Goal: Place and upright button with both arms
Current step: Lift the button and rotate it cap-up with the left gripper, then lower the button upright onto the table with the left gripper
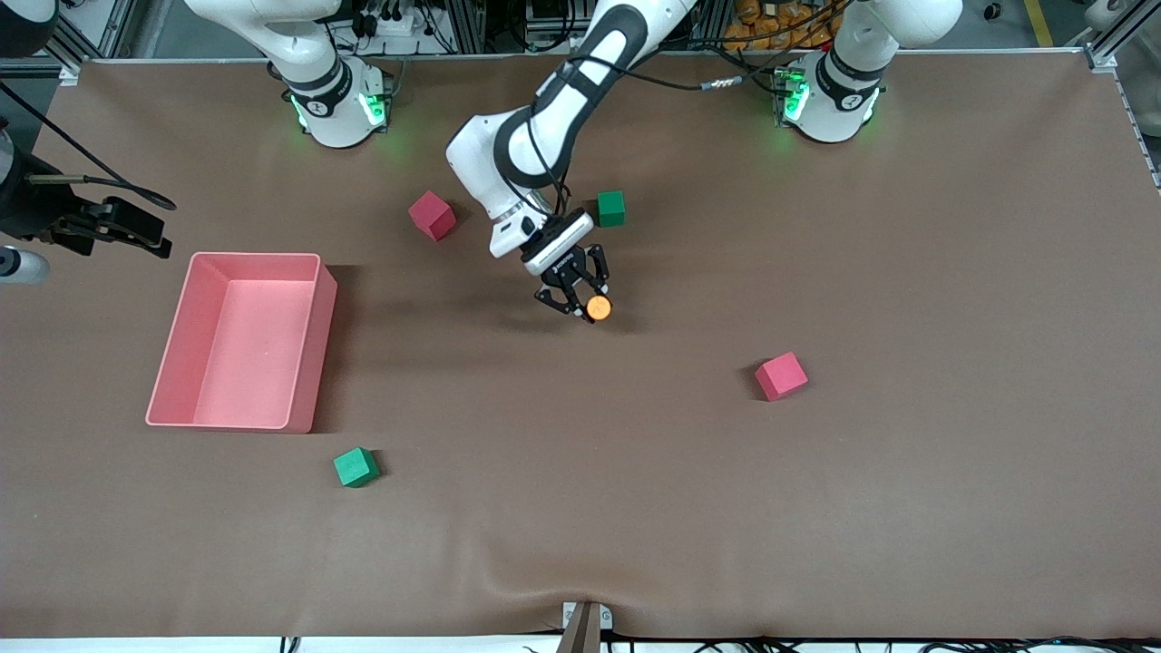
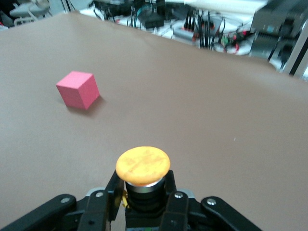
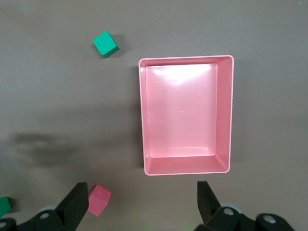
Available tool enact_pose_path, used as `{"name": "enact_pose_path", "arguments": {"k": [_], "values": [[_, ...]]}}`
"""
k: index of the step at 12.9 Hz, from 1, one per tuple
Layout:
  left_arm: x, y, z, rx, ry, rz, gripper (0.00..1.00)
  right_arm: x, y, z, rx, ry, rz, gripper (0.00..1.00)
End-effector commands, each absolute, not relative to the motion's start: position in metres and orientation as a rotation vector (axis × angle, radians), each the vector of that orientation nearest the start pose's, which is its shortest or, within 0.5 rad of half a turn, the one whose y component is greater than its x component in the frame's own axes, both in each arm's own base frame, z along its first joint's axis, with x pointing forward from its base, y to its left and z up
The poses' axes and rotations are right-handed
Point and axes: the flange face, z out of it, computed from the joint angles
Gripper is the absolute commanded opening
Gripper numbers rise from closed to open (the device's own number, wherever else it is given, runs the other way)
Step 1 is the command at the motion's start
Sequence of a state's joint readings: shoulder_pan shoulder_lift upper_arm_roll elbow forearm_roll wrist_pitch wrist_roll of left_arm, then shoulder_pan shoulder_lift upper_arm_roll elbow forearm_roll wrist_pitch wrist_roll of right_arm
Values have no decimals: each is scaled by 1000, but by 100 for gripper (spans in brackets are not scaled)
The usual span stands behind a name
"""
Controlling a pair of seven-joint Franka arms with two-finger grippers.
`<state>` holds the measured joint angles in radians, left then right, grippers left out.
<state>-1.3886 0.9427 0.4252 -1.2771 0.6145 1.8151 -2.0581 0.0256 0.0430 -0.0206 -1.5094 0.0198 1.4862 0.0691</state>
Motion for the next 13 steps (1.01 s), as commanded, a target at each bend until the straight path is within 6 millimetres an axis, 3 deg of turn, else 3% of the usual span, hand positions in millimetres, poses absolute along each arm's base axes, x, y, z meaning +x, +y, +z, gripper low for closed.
{"name": "enact_pose_path", "arguments": {"k": [1,3,4,5,6,9,11,13], "values": [[384,-609,207,-2258,-850,-1375,7,562,7,626,-3116,117,109,100],[380,-611,202,-2232,-845,-1434,7,562,10,626,-3115,107,107,100],[373,-611,189,-2216,-877,-1451,7,562,10,626,-3115,107,102,100],[359,-611,164,-2194,-880,-1473,8,563,11,625,-3116,105,107,100],[354,-609,154,-2161,-861,-1494,10,562,10,624,-3116,105,112,100],[351,-608,151,-2138,-838,-1518,13,563,8,622,-3116,110,116,100],[344,-604,127,-2116,-804,-1529,13,564,10,620,-3118,105,124,100],[344,-603,126,-2111,-808,-1523,19,565,9,620,-3113,112,119,100]]}}
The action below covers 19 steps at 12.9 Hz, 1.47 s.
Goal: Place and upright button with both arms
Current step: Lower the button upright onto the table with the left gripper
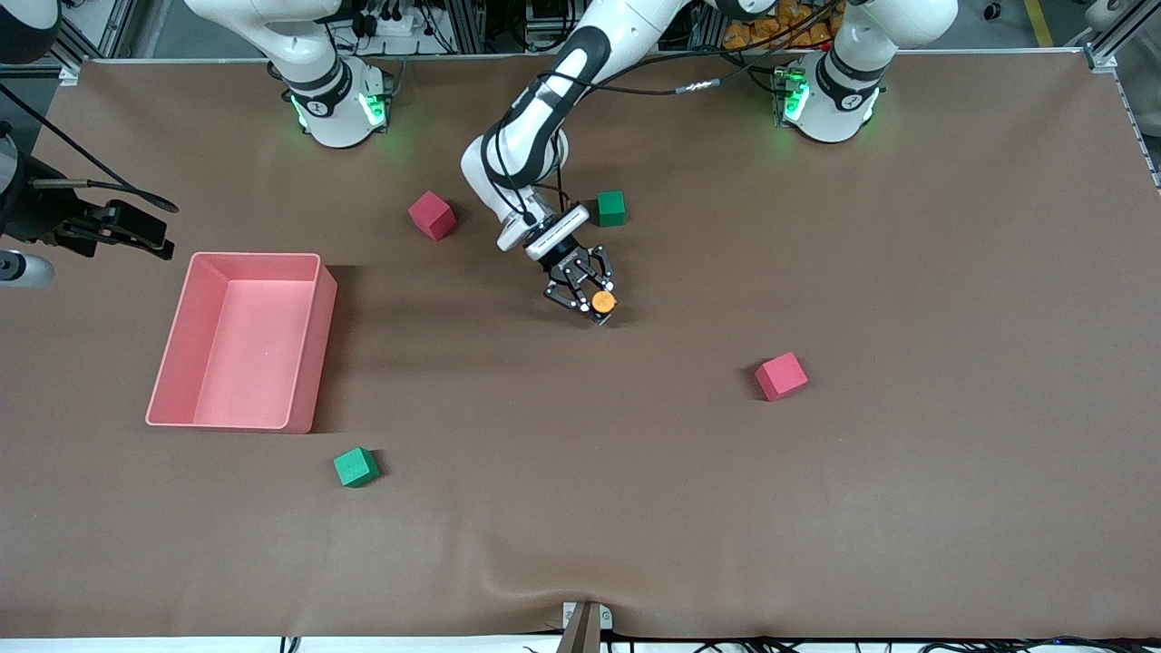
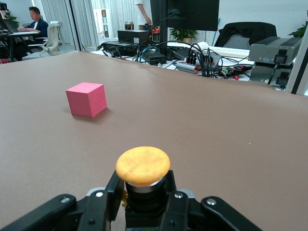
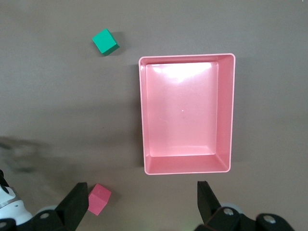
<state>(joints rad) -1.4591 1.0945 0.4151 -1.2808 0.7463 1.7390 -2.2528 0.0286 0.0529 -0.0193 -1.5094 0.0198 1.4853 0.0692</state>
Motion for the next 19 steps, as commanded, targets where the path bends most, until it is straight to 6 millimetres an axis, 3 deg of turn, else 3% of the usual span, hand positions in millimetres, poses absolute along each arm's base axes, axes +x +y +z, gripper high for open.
{"name": "enact_pose_path", "arguments": {"k": [1,3,12,13,15,18,19], "values": [[343,-603,125,-2112,-818,-1522,20,565,9,619,-3114,110,124,100],[343,-603,123,-2110,-830,-1531,26,565,7,619,-3112,117,124,100],[333,-599,98,-2105,-811,-1525,29,562,1,625,-3116,126,119,100],[332,-599,95,-2104,-805,-1526,33,561,1,627,-3116,129,114,100],[332,-598,94,-2105,-802,-1524,47,561,1,628,-3116,134,111,100],[333,-601,100,-2122,-789,-1512,78,561,0,626,-3121,130,116,100],[333,-602,102,-2129,-734,-1487,100,561,-5,626,-3120,146,116,100]]}}
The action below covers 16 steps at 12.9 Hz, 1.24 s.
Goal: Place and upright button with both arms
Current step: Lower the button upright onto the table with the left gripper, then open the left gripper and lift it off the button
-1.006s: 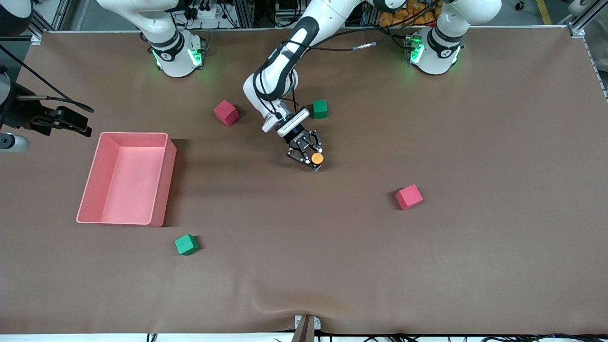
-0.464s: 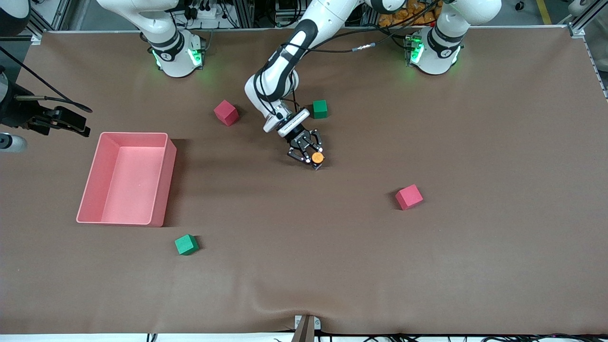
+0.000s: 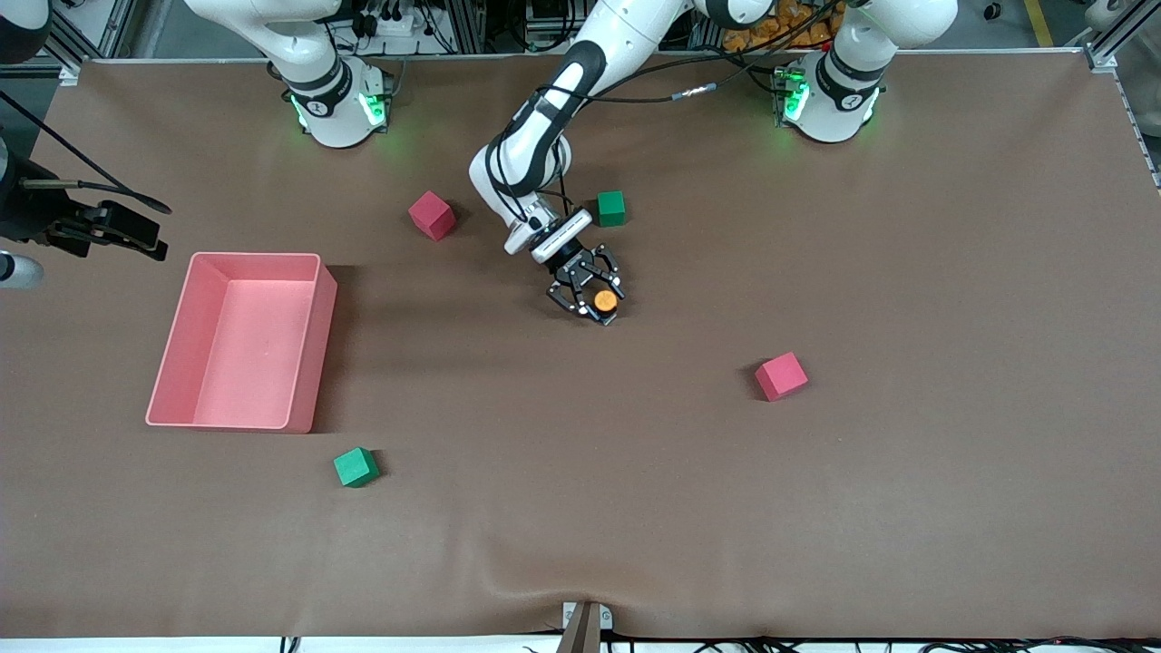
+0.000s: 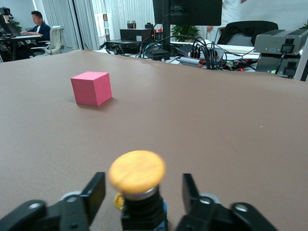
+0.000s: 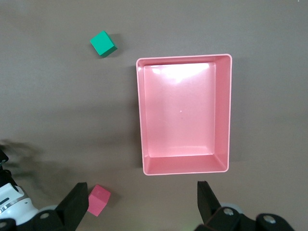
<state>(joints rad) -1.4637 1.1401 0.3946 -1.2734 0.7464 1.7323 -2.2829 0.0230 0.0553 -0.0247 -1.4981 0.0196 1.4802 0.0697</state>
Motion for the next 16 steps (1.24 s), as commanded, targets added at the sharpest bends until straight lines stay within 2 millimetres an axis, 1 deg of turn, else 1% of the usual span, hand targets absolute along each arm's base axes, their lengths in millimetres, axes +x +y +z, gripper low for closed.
{"name": "enact_pose_path", "arguments": {"k": [1,2,3,4,6,7,8,9,10,11,12,14,15,16], "values": [[333,-602,101,-2132,-639,-1447,100,561,-14,626,-3118,175,116,100],[334,-603,105,-2138,-568,-1399,100,561,-20,626,-3116,191,118,100],[334,-603,108,-2138,-555,-1392,100,559,-25,625,-3113,205,132,100],[333,-605,113,-2146,-559,-1386,100,557,-24,624,-3105,206,160,100],[325,-614,127,-2176,-544,-1362,100,557,-24,624,-3104,206,163,100],[322,-618,142,-2197,-548,-1323,100,557,-24,624,-3104,206,163,100],[322,-621,162,-2226,-545,-1245,100,557,-24,624,-3104,206,163,100],[327,-622,185,-2256,-511,-1166,100,557,-23,624,-3105,201,163,100],[337,-622,215,-2295,-488,-1099,100,557,-23,624,-3105,199,163,100],[351,-619,240,-2323,-437,-1035,100,557,-23,624,-3105,199,163,100],[364,-613,256,-2337,-398,-989,100,557,-23,624,-3105,199,163,100],[401,-592,287,-2373,-427,-895,100,557,-23,624,-3105,199,161,100],[417,-582,299,-2396,-415,-842,100,557,-23,624,-3105,199,161,100],[439,-568,322,-2427,-411,-793,100,557,-22,625,-3104,196,158,100]]}}
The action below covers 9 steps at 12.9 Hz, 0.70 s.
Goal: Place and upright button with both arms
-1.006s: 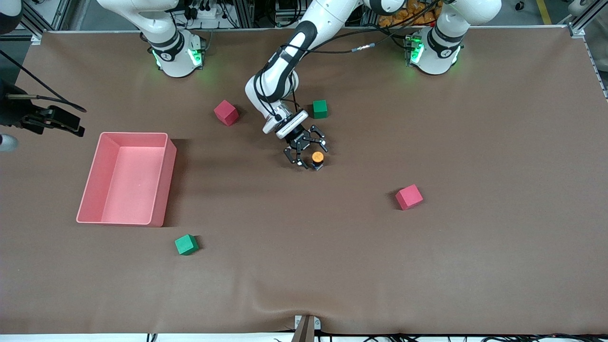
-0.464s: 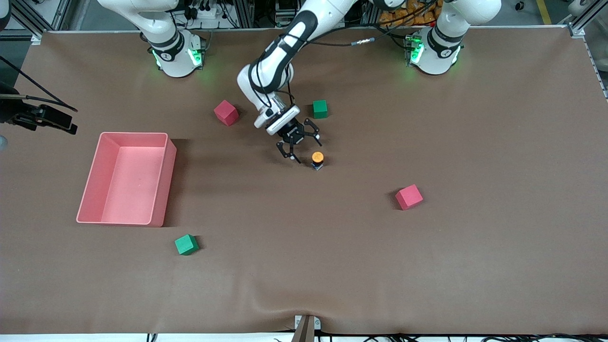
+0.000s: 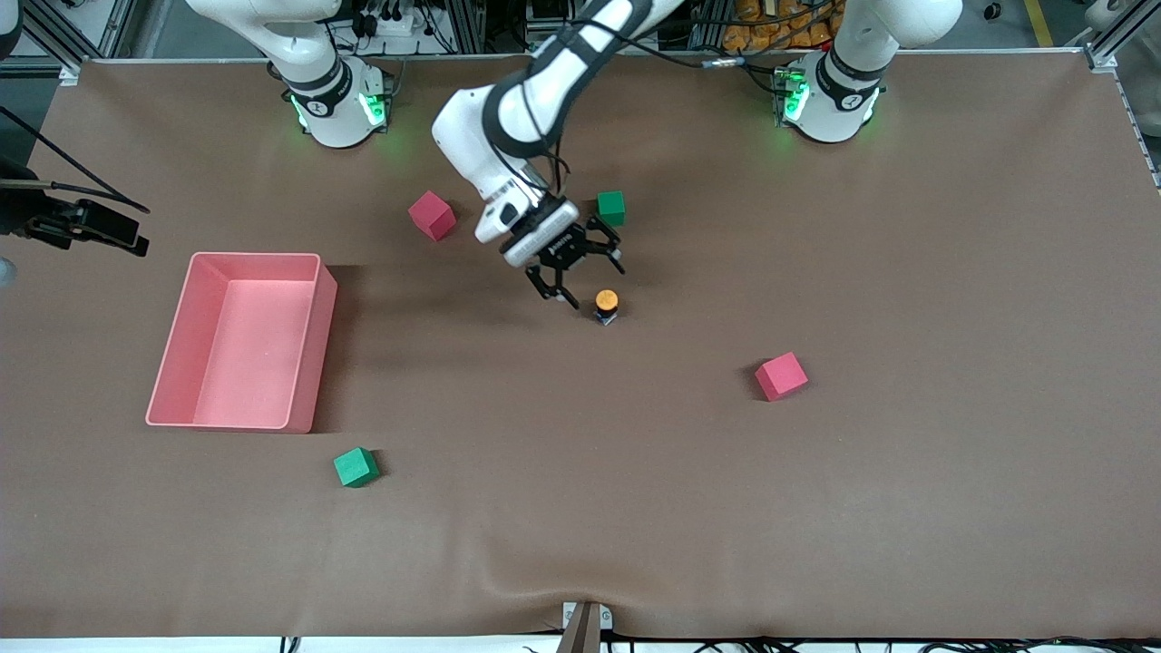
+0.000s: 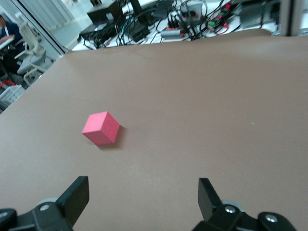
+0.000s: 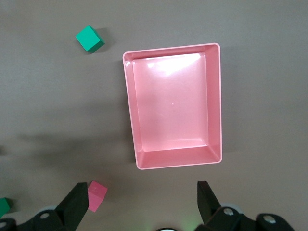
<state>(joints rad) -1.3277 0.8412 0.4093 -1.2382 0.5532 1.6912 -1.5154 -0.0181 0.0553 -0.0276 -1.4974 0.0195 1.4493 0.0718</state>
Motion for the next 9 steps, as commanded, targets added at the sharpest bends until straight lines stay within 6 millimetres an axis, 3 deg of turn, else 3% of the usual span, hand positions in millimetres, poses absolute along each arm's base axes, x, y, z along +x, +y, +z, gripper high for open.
{"name": "enact_pose_path", "arguments": {"k": [1,2,6,7,9], "values": [[467,-548,340,-2469,-395,-730,100,558,-21,624,-3104,194,161,100],[487,-533,360,-2533,-394,-680,100,558,-22,624,-3104,196,158,100],[551,-470,398,-2616,-299,-566,100,558,-23,624,-3105,199,161,100],[567,-449,414,-2651,-266,-529,100,555,-23,628,-3108,202,154,100],[604,-399,429,-2715,-189,-444,100,546,-21,639,-3108,194,147,100]]}}
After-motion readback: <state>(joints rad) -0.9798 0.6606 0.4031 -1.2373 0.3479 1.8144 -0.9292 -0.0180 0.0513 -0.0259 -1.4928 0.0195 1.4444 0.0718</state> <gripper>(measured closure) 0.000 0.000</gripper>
